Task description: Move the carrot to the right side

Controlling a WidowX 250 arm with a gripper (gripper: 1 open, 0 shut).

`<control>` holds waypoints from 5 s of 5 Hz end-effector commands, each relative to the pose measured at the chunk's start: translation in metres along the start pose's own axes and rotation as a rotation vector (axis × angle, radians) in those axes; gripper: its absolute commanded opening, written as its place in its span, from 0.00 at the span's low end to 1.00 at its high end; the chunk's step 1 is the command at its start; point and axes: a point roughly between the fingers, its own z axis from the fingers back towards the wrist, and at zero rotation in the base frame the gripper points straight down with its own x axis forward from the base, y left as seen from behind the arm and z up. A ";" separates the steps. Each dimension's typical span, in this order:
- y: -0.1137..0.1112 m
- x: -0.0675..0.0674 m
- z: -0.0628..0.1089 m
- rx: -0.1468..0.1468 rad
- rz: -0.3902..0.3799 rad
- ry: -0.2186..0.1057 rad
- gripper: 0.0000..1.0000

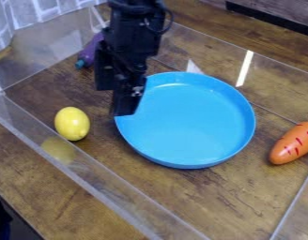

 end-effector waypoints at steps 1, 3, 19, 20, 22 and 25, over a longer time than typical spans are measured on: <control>0.012 -0.014 0.005 0.041 -0.063 -0.011 1.00; 0.027 -0.031 -0.008 0.074 -0.151 -0.004 1.00; 0.056 -0.026 -0.065 0.062 -0.078 -0.105 1.00; 0.056 -0.026 -0.064 0.056 -0.076 -0.119 1.00; 0.055 -0.024 -0.063 0.043 -0.072 -0.145 1.00; 0.053 -0.021 -0.062 0.024 -0.063 -0.179 1.00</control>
